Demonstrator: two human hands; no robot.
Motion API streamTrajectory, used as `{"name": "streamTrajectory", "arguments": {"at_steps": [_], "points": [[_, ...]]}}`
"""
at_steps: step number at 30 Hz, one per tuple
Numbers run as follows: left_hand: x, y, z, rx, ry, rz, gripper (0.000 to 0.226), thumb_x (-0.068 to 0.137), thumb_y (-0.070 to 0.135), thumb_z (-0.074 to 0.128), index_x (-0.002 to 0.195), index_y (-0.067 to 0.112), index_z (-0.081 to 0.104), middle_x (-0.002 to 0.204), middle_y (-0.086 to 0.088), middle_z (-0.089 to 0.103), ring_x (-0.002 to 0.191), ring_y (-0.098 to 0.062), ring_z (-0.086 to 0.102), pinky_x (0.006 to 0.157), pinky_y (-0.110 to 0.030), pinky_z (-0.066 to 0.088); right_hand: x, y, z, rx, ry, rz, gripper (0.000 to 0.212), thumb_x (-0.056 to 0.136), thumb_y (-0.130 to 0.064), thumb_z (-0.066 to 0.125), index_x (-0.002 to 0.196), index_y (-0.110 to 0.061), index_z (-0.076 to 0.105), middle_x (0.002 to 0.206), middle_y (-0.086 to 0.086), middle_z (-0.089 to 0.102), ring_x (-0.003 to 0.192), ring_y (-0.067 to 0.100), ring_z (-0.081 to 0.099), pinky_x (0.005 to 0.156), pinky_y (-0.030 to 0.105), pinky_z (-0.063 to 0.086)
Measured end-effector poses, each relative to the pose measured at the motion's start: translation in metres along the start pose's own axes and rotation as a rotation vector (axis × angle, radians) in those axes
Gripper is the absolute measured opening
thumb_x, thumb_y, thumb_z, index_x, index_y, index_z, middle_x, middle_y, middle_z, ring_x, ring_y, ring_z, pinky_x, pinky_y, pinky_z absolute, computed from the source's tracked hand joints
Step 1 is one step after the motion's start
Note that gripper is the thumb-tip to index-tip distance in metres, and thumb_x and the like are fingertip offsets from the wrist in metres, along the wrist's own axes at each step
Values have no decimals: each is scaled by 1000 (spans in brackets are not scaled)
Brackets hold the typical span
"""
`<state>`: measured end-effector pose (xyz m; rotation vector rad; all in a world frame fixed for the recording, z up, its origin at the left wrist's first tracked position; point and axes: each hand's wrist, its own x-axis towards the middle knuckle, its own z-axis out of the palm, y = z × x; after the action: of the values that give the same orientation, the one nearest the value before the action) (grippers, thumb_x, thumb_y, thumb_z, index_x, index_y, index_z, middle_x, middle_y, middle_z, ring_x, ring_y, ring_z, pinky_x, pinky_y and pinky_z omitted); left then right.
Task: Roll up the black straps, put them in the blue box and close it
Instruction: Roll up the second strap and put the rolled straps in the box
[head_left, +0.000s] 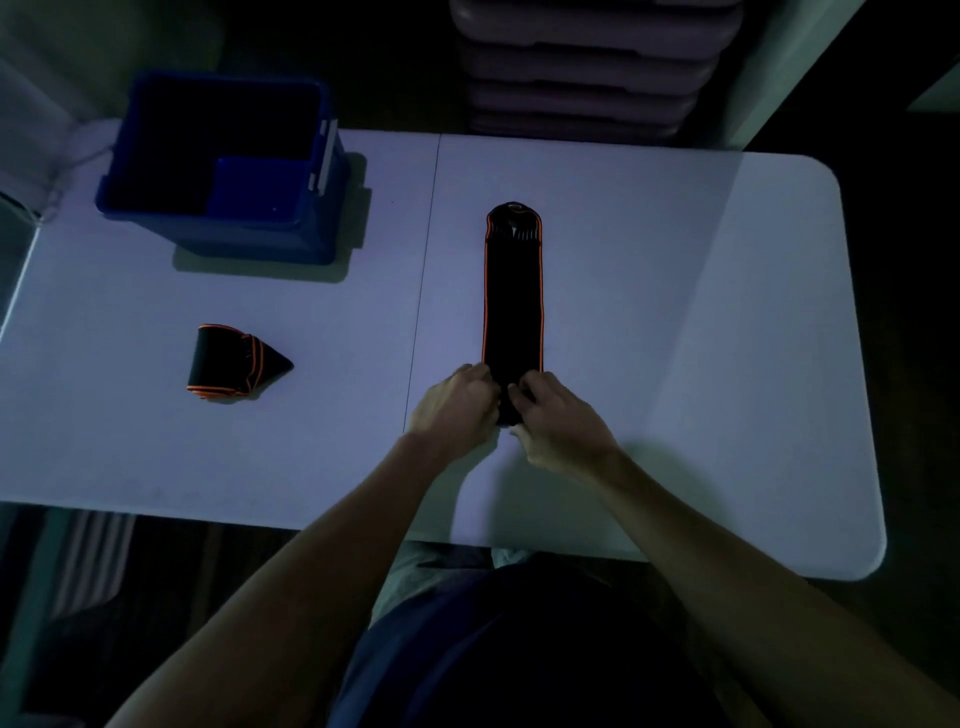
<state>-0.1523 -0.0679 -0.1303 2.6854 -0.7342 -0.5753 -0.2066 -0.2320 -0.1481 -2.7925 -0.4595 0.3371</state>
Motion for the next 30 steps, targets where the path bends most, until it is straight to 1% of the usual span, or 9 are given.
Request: {"name": "streamTrajectory", "arguments": {"at_steps": [3, 6, 10, 13, 16, 19, 21, 26, 30], "points": [[-2, -11, -7, -57, -64, 54, 34, 86, 35, 53, 113, 18, 66, 116, -2, 53, 107, -20, 51, 73, -36, 50, 8, 5, -9, 115, -18, 31, 35, 93, -26, 56, 120, -4, 58, 119, 11, 48, 109, 25, 47, 74, 38, 50], [5, -16, -14, -54, -109, 73, 34, 83, 40, 54, 110, 25, 67, 115, 2, 51, 108, -18, 47, 77, -39, 52, 16, 11, -10, 245, -79, 77, 31, 96, -28, 49, 119, -9, 58, 120, 6, 43, 107, 21, 45, 80, 36, 49], [22, -14, -24, -77, -190, 67, 28, 85, 37, 53, 102, 21, 69, 107, -1, 60, 100, -22, 55, 82, -41, 51, 17, 13, -7, 388, -61, 172, 23, 98, -27, 47, 111, -12, 57, 112, -1, 32, 101, 16, 39, 86, 35, 48], [34, -16, -27, -133, -201, 30, 30, 87, 33, 55, 109, 17, 68, 103, -6, 69, 92, -25, 63, 80, -38, 53, 23, 14, -6, 376, -10, 220, 26, 101, -27, 42, 118, -14, 56, 107, -3, 29, 103, 14, 26, 89, 31, 41], [44, -19, -27, -224, -173, -73, 31, 87, 35, 55, 111, 15, 60, 99, -9, 71, 82, -26, 64, 75, -40, 56, 35, 17, -14, 458, -14, 285, 30, 101, -25, 39, 123, -13, 55, 106, 0, 37, 102, 16, 32, 88, 30, 35], [54, -18, -26, -262, -153, -157, 30, 87, 36, 53, 105, 14, 64, 95, -13, 71, 79, -28, 64, 73, -40, 56, 48, 25, -19, 533, 31, 364, 15, 96, -27, 46, 105, -17, 50, 96, 4, 53, 91, 24, 49, 72, 33, 37], [58, -17, -24, -262, -118, -184, 33, 85, 39, 53, 102, 14, 67, 97, -14, 68, 85, -32, 64, 77, -41, 56, 52, 26, -19, 515, 68, 372, 11, 93, -29, 48, 95, -19, 45, 88, 5, 55, 81, 26, 51, 64, 35, 37], [61, -18, -21, -222, -57, -187, 31, 89, 37, 56, 107, 16, 70, 104, -12, 59, 94, -32, 62, 81, -43, 54, 42, 26, -16, 281, 253, 210, 25, 92, -29, 61, 107, -10, 56, 111, 8, 50, 96, 22, 49, 68, 35, 50], [56, -11, -16, -199, 21, -203, 31, 92, 34, 55, 116, 15, 61, 111, -10, 56, 98, -32, 60, 77, -44, 54, 35, 41, -11, 125, 103, 15, 56, 73, -33, 83, 115, -6, 58, 118, 10, 59, 103, 25, 58, 80, 36, 57]]}}
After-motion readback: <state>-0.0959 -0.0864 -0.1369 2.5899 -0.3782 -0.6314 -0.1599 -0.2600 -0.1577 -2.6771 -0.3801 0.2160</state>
